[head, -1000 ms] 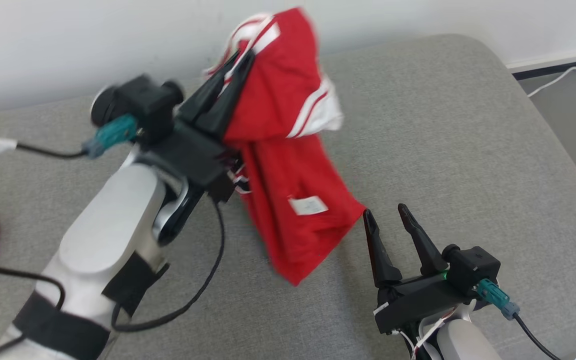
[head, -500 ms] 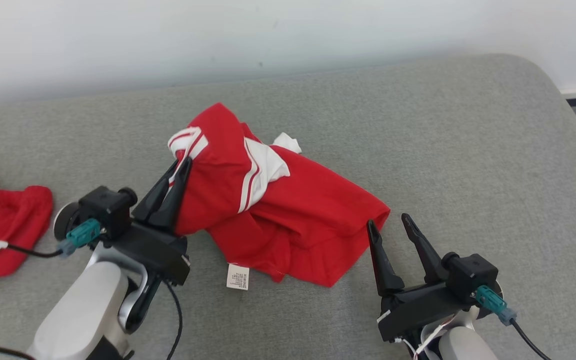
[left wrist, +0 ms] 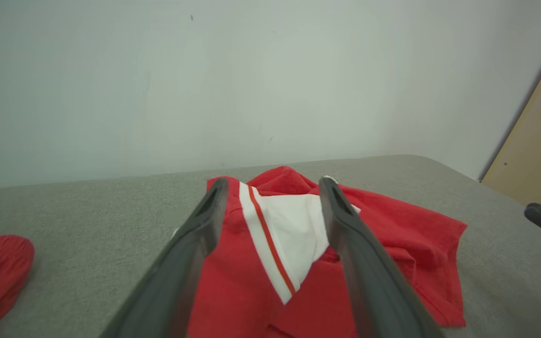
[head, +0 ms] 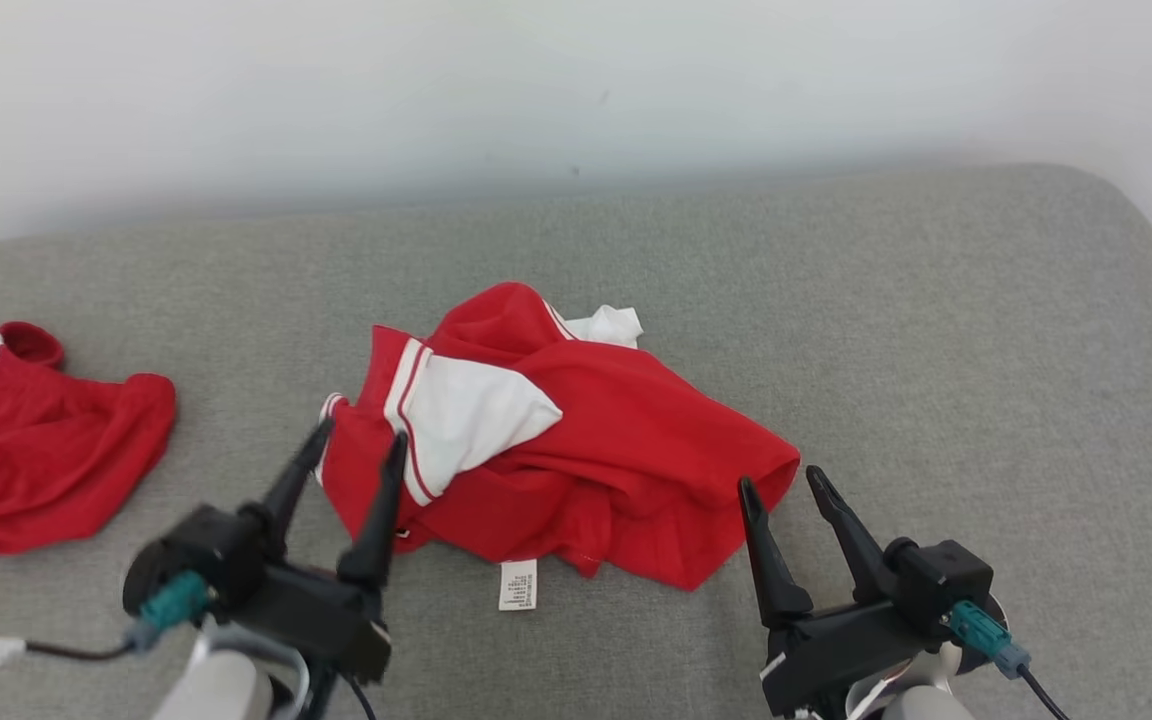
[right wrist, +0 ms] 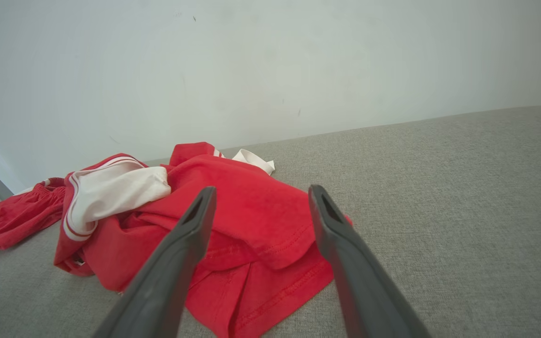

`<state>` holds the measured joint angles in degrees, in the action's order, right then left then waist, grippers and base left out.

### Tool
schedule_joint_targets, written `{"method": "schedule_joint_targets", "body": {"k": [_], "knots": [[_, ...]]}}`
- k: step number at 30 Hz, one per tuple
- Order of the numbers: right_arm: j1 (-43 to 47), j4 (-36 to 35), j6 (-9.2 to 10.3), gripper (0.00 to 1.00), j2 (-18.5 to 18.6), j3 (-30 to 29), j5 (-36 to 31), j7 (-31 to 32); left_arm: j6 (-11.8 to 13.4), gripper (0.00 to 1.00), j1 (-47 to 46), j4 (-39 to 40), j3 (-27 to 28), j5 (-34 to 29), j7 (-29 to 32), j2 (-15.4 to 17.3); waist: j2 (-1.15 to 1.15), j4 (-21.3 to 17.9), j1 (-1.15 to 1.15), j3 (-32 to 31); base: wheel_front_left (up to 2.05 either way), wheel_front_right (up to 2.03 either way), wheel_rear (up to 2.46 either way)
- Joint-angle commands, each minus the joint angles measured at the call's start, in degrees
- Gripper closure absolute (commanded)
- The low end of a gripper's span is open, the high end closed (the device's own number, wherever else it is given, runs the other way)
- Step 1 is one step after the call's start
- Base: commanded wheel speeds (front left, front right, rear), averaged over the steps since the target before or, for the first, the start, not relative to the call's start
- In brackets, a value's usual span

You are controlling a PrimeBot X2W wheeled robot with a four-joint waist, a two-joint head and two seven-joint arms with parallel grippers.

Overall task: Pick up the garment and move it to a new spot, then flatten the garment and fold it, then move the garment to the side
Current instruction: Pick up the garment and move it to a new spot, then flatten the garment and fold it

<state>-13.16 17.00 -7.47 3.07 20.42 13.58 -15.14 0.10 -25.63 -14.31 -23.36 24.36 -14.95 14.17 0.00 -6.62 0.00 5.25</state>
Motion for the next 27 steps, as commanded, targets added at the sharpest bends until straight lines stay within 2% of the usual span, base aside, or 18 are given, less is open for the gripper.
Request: {"method": "schedule_joint_targets", "body": {"k": [1, 8, 19, 27], "knots": [[1.2, 0.1, -0.04, 0.00, 0.2, 0.0, 0.1, -0.1, 0.0, 0.00, 1.9, 0.7, 0.3, -1.1, -0.3, -0.1, 0.00, 0.8, 0.00, -0.9, 0.00, 0.00, 0.00], [2.2, 0.7, -0.04, 0.00, 0.6, 0.2, 0.3, -0.1, 1.1, 0.00, 9.5, 7.3, 4.7, -4.9, -0.3, -2.8, 0.00, 2.4, 0.00, -2.8, 0.00, 0.00, 0.00], [4.1, 3.2, -0.04, 0.00, 1.1, 0.0, 1.4, -0.1, 6.0, 0.00, 19.6, 15.6, 12.7, -13.9, -0.3, -4.7, 0.00, 3.6, 0.00, -4.5, 0.00, 0.00, 0.00], [4.7, 7.4, -0.04, 0.00, 1.7, -1.0, 2.4, 1.4, 7.0, 0.00, 25.9, 18.2, 15.9, -16.5, -0.3, -7.3, 0.00, 6.1, 0.00, -5.1, 0.00, 0.00, 0.00]]}}
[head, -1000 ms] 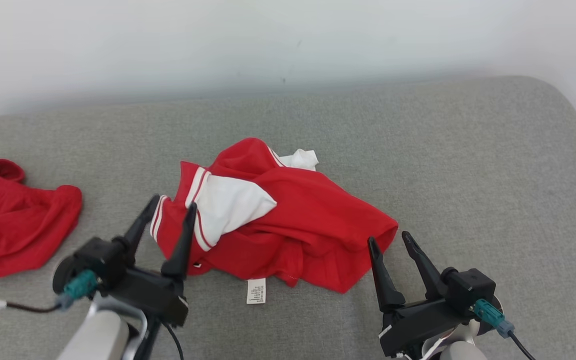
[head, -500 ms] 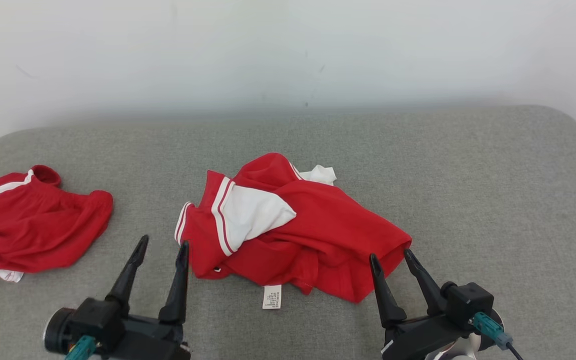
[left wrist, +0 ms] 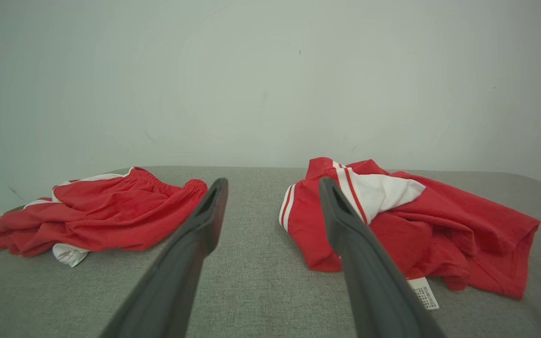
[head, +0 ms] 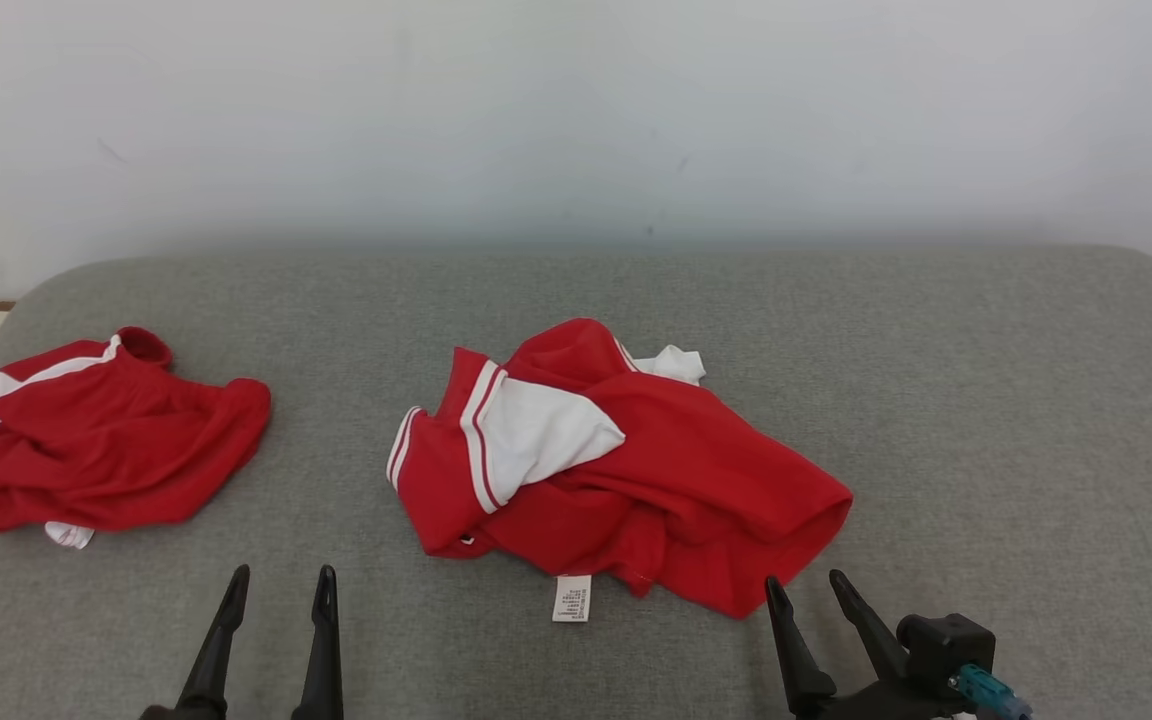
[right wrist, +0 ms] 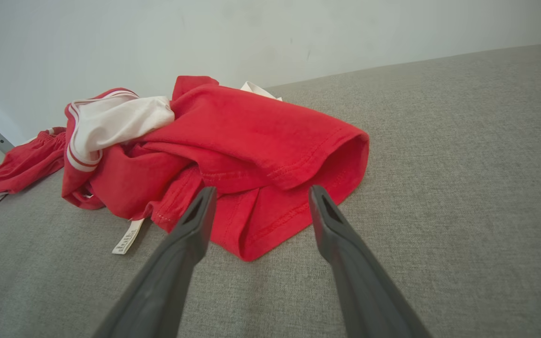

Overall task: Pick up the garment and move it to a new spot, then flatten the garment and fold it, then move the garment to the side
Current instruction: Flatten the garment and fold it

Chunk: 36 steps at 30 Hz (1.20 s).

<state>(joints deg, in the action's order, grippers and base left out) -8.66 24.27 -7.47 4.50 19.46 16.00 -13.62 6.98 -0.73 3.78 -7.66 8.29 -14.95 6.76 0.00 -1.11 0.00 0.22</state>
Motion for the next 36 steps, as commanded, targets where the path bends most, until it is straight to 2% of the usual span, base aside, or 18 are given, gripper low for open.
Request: {"method": "schedule_joint_targets", "body": {"k": [1, 8, 22, 30, 31, 32, 33, 36], "knots": [[0.0, 0.4, -0.04, 0.00, 0.2, -0.2, -0.1, -0.1, 0.0, 0.00, 1.2, 0.0, 0.4, -0.7, -0.3, -0.1, 0.00, 0.9, 0.00, 0.0, 0.00, 0.00, 0.00], [-2.1, 3.4, -0.04, 0.00, 0.3, 0.2, 0.3, 0.9, -1.1, 0.00, 1.0, 0.0, 1.1, -1.6, -0.3, -1.0, 0.00, 2.5, 0.00, 0.0, 0.00, 0.00, 0.00], [-9.0, 12.2, -0.04, 0.00, -0.4, 8.0, 5.1, 1.0, -3.2, 0.00, -0.6, -1.1, 1.3, -2.8, -0.3, -2.6, 0.00, 7.7, 0.00, 1.5, 0.00, 0.00, 0.00], [-12.9, 20.9, -0.04, 0.00, -0.5, 10.3, 7.6, 0.4, -4.4, 0.00, -1.5, -2.0, 2.0, -3.0, -0.3, -3.0, 0.00, 9.9, 0.00, 1.7, 0.00, 0.00, 0.00], [-13.5, 21.8, -0.04, 0.13, -0.6, 10.6, 8.2, 0.0, -4.5, 0.00, -1.5, -2.0, 2.1, -2.9, -0.3, -3.1, 0.00, 10.0, 0.00, 1.7, 0.00, 0.00, 0.00], [-13.8, 22.5, -0.04, 0.74, -0.7, 10.9, 8.6, -0.2, -4.6, 0.00, -1.5, -2.1, 2.2, -2.9, -0.3, -3.1, 0.00, 10.1, 0.00, 1.7, 0.00, 0.00, 0.00], [-14.1, 22.9, -0.04, 1.00, -0.7, 11.0, 9.1, -0.6, -4.6, 0.00, -1.3, -2.1, 2.4, -2.9, -0.3, -3.2, 0.00, 10.2, 0.00, 1.6, 0.00, 0.00, 0.00], [-15.0, 23.6, -0.04, 1.00, -0.3, 11.1, 10.0, -1.2, -4.6, 0.00, -0.7, -2.0, 3.0, -3.0, -0.3, -3.2, 0.00, 9.8, 0.00, 1.5, 0.00, 0.00, 0.00]]}}
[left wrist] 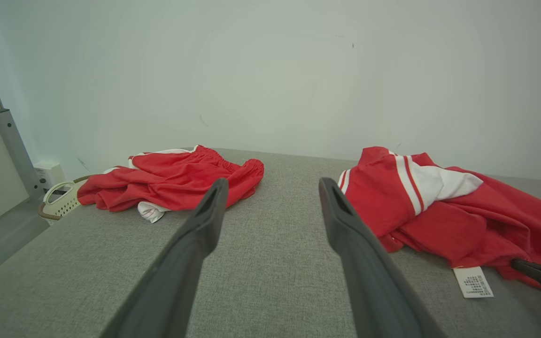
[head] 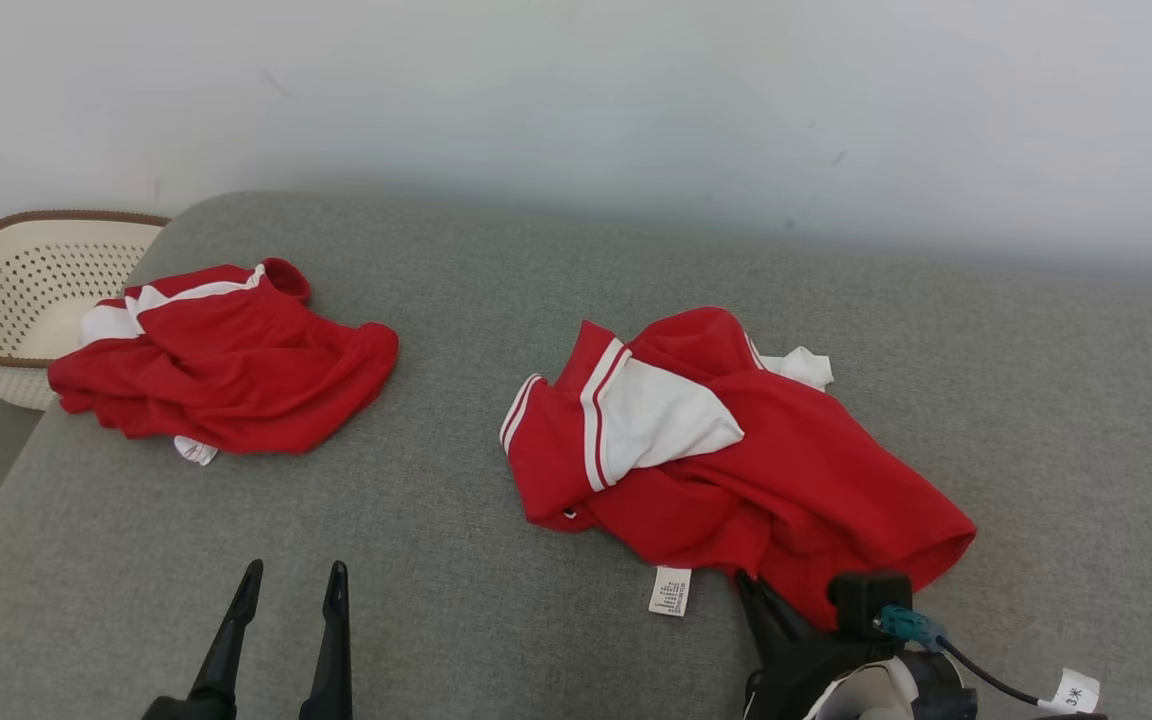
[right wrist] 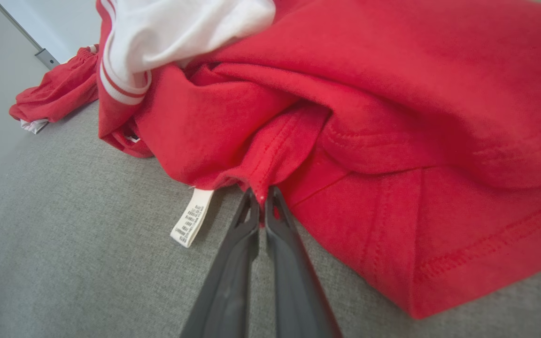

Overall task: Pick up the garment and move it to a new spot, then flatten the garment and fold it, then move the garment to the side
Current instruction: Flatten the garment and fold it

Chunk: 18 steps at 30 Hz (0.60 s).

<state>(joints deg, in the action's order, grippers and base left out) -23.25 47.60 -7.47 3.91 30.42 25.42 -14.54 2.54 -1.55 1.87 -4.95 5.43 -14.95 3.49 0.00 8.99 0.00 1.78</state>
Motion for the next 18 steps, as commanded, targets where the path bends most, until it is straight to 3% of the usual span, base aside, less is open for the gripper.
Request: {"method": "schedule_joint_targets", "body": {"k": [1, 9, 18], "knots": [[-0.6, 0.3, -0.04, 1.00, 0.6, 0.1, 0.5, -0.5, -0.1, 0.00, 0.2, -0.2, 0.5, -0.1, -0.3, 0.0, 0.00, -0.5, 0.00, -0.1, 0.00, 0.00, 0.00], [0.5, -5.3, -0.04, 1.00, 5.7, -2.1, -1.2, -0.7, 0.4, 0.00, 1.4, -0.4, 0.5, 0.5, -0.3, -0.4, 0.00, -3.2, 0.00, -0.3, 0.00, 0.00, 0.00], [5.1, -16.1, -0.04, 1.00, 11.0, -9.7, -6.0, -0.2, 1.0, 0.00, 2.0, -1.0, 0.7, 1.0, -0.3, -0.6, 0.00, -6.8, 0.00, -0.4, 0.00, 0.00, 0.00]]}}
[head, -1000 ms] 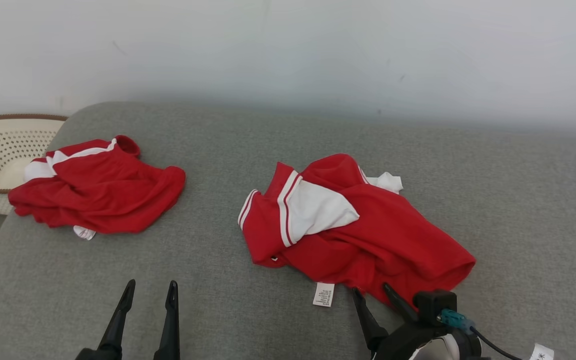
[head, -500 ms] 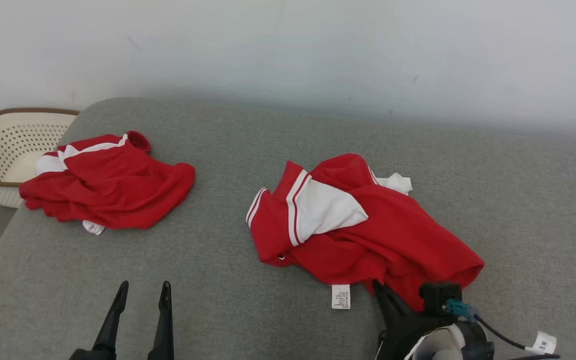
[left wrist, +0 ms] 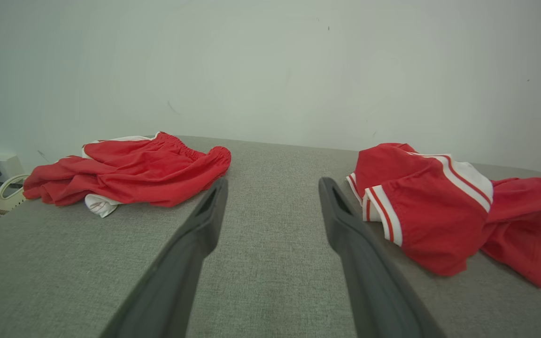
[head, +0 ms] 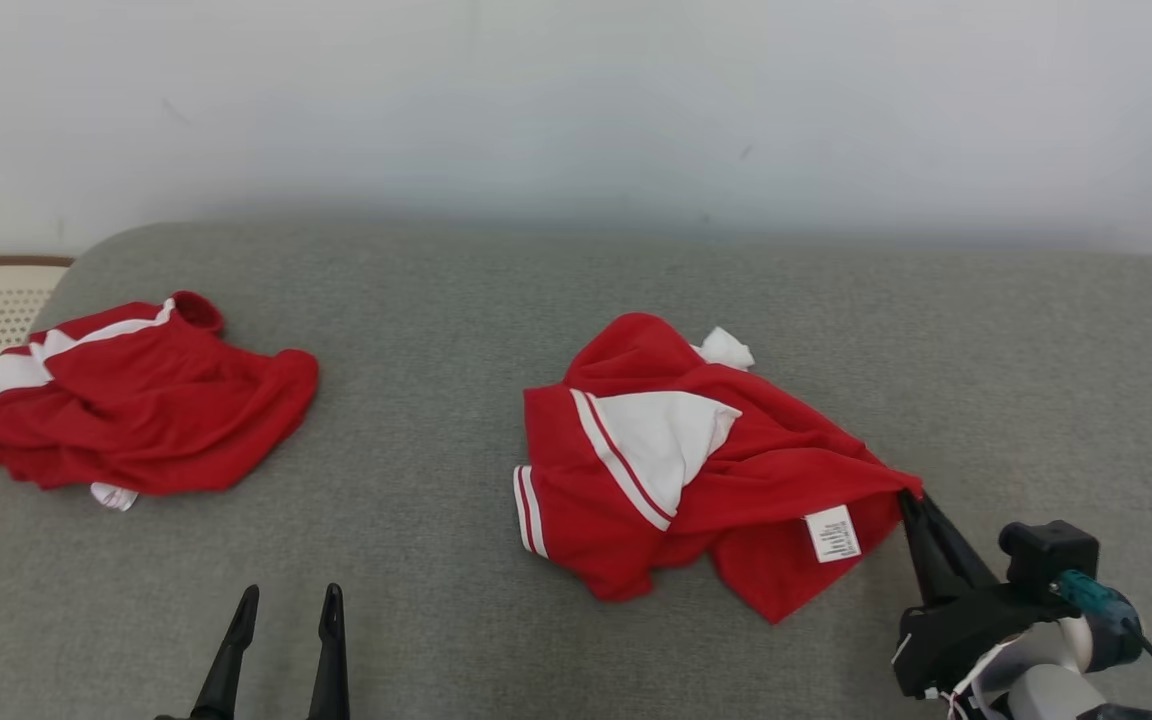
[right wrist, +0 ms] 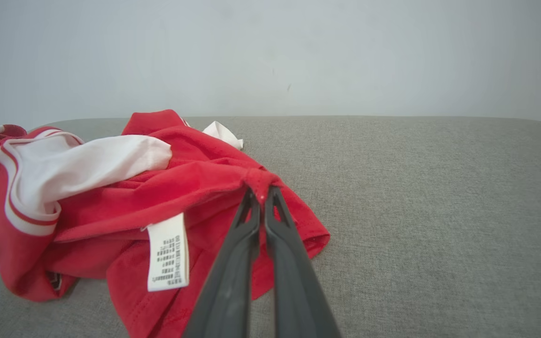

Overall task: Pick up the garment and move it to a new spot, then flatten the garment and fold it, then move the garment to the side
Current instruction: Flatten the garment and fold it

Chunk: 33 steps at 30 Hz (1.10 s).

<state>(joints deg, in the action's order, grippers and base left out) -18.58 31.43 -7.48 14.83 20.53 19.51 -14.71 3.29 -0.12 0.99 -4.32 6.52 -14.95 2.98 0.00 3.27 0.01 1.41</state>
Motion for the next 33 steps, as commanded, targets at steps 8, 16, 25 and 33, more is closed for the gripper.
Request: {"method": "schedule_joint_targets", "body": {"k": [8, 16, 25, 33], "knots": [[6.7, -11.8, -0.02, 1.00, 2.6, -7.7, -3.5, 6.1, 0.8, 0.00, 0.4, 0.2, -0.6, 0.6, -0.3, -0.1, 0.00, -5.0, -0.01, -0.2, 0.00, 0.00, 0.00], [13.5, -17.5, -0.02, 0.90, 2.6, -15.5, -5.4, 11.7, 1.2, 0.00, 0.5, -0.3, -1.2, 1.2, -0.3, -0.1, 0.00, -5.8, -0.01, -0.5, 0.00, 0.00, 0.00], [15.0, -20.6, -0.02, 0.00, 0.2, -16.8, -6.4, 13.0, 0.5, 0.00, 0.7, -1.1, -1.2, 0.8, -0.3, -0.1, 0.00, -4.8, -0.01, -1.2, 0.00, 0.00, 0.00], [15.3, -24.8, -0.02, 0.00, -0.8, -16.2, -6.6, 9.3, 0.4, 0.00, 1.3, -0.5, -0.8, 0.8, -0.3, -0.1, 0.00, -4.1, -0.01, -1.4, 0.00, 0.00, 0.00]]}}
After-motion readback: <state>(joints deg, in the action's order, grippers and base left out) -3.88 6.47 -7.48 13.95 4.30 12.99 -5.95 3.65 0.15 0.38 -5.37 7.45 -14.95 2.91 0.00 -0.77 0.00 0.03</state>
